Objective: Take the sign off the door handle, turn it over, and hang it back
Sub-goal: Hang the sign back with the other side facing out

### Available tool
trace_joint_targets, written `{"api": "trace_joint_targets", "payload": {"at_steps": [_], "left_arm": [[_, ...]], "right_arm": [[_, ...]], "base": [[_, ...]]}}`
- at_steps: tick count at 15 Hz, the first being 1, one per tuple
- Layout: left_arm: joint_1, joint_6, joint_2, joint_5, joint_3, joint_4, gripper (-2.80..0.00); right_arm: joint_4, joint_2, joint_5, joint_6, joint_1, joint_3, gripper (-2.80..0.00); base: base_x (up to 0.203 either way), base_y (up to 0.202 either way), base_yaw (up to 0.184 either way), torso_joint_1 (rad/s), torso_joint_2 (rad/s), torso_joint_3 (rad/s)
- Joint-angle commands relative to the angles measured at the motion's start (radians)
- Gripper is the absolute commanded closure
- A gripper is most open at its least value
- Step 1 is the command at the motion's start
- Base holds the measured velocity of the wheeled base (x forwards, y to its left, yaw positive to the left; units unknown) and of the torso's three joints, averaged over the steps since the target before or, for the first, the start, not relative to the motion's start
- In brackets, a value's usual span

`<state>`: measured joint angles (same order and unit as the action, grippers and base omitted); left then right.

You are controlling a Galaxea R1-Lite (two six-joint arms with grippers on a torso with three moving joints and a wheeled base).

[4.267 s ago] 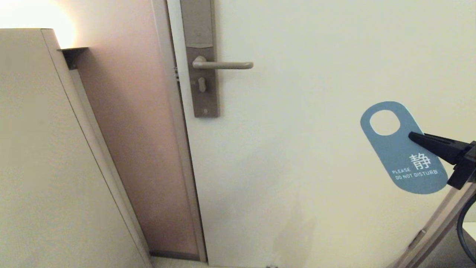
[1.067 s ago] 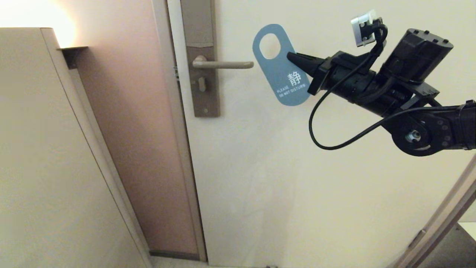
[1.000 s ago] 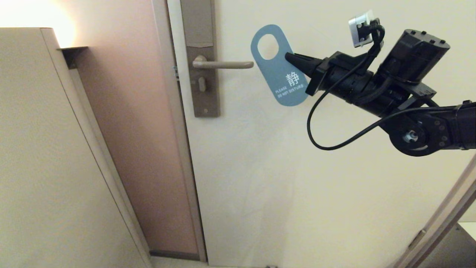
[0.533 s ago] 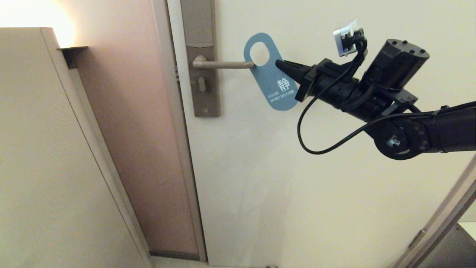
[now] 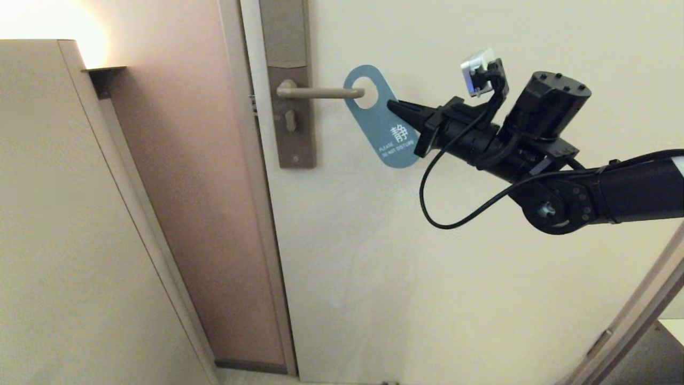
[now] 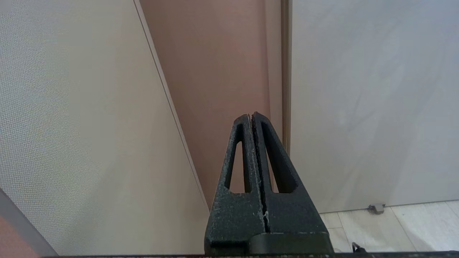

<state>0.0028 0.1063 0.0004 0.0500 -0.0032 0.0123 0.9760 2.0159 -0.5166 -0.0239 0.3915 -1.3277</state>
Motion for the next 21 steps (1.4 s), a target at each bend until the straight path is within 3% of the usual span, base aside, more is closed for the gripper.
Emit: {"api": "trace_joint_targets", "payload": {"at_steps": [1, 20, 21], "left_arm": [[0.000, 0.001, 0.000, 0.001, 0.000, 0.000, 0.00], [0.000, 0.001, 0.000, 0.001, 0.000, 0.000, 0.00], [0.000, 0.001, 0.000, 0.001, 0.000, 0.000, 0.00]], "right_arm": [[0.006, 0.011, -0.003, -0.005, 0.014, -0.002, 0.00], [0.033, -0.002, -0.006, -0.005, 0.111, 0.001, 0.00], [0.033, -0.002, -0.005, -0.004, 0.119, 0.001, -2.80]], "base": [[0.000, 0.000, 0.000, 0.000, 0.00, 0.000], [0.000, 0.000, 0.000, 0.000, 0.00, 0.000], [0.000, 0.000, 0.000, 0.000, 0.00, 0.000]]}}
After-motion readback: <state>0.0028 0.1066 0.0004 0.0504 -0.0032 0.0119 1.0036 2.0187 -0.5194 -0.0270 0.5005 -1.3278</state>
